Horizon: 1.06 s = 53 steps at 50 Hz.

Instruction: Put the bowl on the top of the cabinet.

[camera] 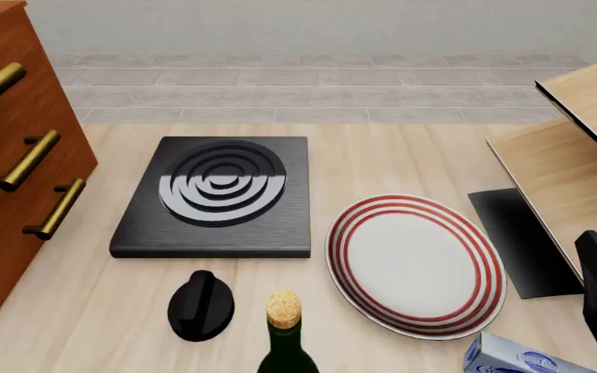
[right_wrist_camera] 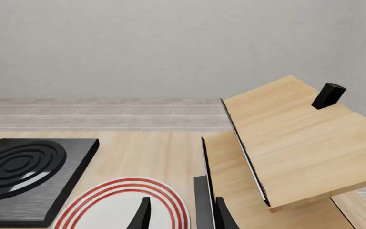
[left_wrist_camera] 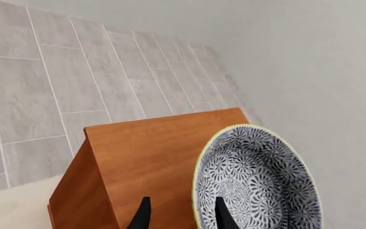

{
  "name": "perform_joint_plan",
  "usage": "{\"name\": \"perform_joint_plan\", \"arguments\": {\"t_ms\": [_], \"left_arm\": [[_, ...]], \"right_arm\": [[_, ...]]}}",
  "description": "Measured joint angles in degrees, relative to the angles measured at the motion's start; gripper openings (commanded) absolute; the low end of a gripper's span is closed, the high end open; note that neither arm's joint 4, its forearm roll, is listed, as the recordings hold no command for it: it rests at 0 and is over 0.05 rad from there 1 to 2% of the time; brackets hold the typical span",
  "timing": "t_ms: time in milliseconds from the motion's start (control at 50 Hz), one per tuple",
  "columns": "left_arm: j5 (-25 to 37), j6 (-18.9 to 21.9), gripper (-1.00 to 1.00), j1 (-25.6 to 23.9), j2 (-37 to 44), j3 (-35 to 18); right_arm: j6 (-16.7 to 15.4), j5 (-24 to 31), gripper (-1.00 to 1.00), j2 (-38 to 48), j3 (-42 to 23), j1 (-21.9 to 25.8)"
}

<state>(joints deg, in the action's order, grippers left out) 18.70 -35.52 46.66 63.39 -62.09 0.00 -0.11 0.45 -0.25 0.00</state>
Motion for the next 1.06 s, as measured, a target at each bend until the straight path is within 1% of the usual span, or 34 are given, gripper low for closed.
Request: {"name": "perform_joint_plan", "arguments": {"t_ms": [260, 640, 1060], "left_arm": [[0.48, -0.65, 1.0, -1.17, -3.03, 0.32], [3.21, -1.65, 1.0, -3.6, -9.7, -0.3], [4.92, -1.58, 1.0, -5.04, -12.67, -0.97]], "right_arm": [[0.0, 0.0, 1.0, 0.0, 0.0, 0.0], [0.0, 0.0, 1.0, 0.0, 0.0, 0.0], [0.0, 0.0, 1.0, 0.0, 0.0, 0.0]]}}
